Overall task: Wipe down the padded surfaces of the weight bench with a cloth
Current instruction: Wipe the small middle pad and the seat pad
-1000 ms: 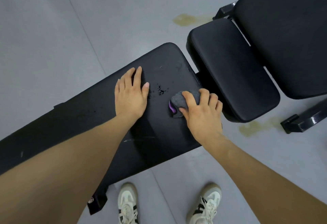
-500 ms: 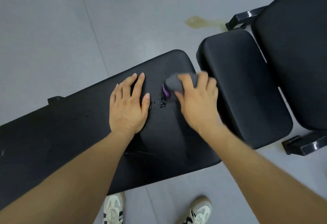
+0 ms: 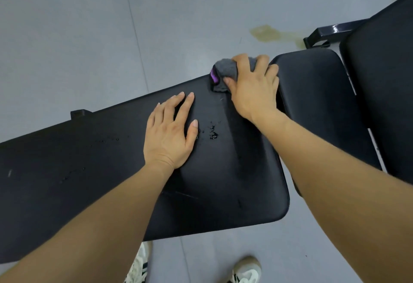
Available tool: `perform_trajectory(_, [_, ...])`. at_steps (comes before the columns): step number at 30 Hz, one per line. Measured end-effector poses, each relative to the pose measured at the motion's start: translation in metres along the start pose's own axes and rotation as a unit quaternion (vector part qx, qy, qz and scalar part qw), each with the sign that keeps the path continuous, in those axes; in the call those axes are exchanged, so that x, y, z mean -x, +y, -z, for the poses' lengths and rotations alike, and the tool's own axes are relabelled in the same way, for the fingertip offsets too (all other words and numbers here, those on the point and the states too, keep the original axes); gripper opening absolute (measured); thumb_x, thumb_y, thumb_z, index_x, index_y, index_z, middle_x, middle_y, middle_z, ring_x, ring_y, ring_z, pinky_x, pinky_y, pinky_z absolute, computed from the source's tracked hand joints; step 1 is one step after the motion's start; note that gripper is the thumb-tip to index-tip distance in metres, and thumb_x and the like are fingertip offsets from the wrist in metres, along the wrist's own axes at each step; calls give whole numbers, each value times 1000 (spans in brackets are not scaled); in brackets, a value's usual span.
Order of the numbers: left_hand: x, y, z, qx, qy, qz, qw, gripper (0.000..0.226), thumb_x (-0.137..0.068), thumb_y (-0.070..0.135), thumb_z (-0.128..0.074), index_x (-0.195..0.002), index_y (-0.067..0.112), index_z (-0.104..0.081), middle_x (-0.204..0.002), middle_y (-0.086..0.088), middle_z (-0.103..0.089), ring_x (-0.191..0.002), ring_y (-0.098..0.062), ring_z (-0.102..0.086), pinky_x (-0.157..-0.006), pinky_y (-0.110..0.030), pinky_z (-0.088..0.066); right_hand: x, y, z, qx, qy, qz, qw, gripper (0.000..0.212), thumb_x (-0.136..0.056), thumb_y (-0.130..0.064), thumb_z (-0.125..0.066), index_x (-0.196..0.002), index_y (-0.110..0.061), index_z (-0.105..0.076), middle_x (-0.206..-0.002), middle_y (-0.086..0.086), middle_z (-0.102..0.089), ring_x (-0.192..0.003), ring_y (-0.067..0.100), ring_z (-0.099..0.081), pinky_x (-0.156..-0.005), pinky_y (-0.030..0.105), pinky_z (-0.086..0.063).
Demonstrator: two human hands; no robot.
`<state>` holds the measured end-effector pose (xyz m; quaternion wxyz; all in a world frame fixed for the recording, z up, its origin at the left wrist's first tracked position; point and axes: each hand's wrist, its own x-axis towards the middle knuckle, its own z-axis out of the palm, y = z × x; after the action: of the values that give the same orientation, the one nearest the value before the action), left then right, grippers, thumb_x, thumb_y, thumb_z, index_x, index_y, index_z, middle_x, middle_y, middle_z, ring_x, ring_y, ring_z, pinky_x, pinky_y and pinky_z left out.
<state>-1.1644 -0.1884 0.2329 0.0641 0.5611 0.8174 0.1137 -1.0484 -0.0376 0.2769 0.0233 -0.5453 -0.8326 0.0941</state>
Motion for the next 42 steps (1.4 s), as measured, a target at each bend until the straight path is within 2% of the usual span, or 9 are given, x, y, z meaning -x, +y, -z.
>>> perform_trajectory(4, [1,0,-1,0,8,1,1000,55,-93,42,-28,-145,24,-31,-143,-1,-38,-127,-19,-32,-113,-34,-15,64,14,-8,20,53,43,997,39,-88,-39,-43,-123,-23,-49,-123,18,-44,-101,36,-40,-80,45,-39])
perform_trajectory(8, [0,1,-1,1,13,-1,1000,55,-93,41,-29,-144,22,-32,-142,-3,-40,-126,-20,-35,-113,-33,-14,135,30,-11,24,41,77,996,37,-84,-42,-40,-117,-26,-47,-117,12,-40,-98,30,-36,-76,46,-43])
perform_trajectory(14, [-1,0,-2,3,11,0,1000,55,-93,41,-29,-145,23,-32,-142,-2,-40,-126,-20,-36,-113,-32,-14,54,18,-14,83,60,101,990,38,-84,-45,-44,-112,-21,-54,-112,20,-53,-88,37,-48,-71,43,-42])
perform_trajectory(18, [-1,0,-1,5,15,-3,1000,55,-92,40,-30,-144,23,-33,-142,-1,-40,-127,-20,-38,-113,-32,-14,11,-3,-9,93,26,75,992,42,-92,-46,-46,-125,-20,-48,-126,20,-43,-104,39,-43,-83,45,-34])
perform_trajectory(21, [1,-1,-2,8,18,-1,1000,55,-92,40,-30,-144,23,-33,-142,-1,-40,-126,-20,-39,-113,-33,-16,17,-5,-9,75,19,62,995,42,-93,-44,-46,-128,-22,-44,-131,18,-39,-109,38,-39,-87,43,-32])
perform_trajectory(24, [1,-1,-3,8,20,-3,1000,55,-92,40,-30,-144,24,-33,-142,0,-40,-126,-20,-38,-113,-32,-15,63,3,-13,64,67,85,992,35,-85,-40,-53,-116,-23,-53,-118,17,-49,-95,35,-44,-76,41,-37])
perform_trajectory(28, [1,-2,-3,5,19,-5,1000,55,-93,39,-31,-145,23,-32,-142,-2,-40,-125,-20,-38,-113,-32,-15,119,19,-18,59,41,127,989,37,-85,-45,-41,-116,-27,-49,-114,14,-48,-94,30,-37,-75,43,-42])
perform_trajectory(34, [1,-2,-4,15,26,-10,999,54,-93,38,-32,-144,22,-34,-143,-1,-41,-127,-19,-37,-114,-34,-18,48,13,-18,110,70,157,979,38,-84,-47,-46,-111,-23,-56,-108,17,-54,-84,34,-49,-68,38,-40])
perform_trajectory(42, [2,-2,-4,20,31,-13,999,53,-93,37,-32,-144,22,-35,-142,0,-42,-128,-19,-38,-114,-33,-18,34,-1,-17,38,79,95,992,39,-87,-41,-54,-121,-22,-52,-121,19,-47,-100,38,-43,-80,45,-36])
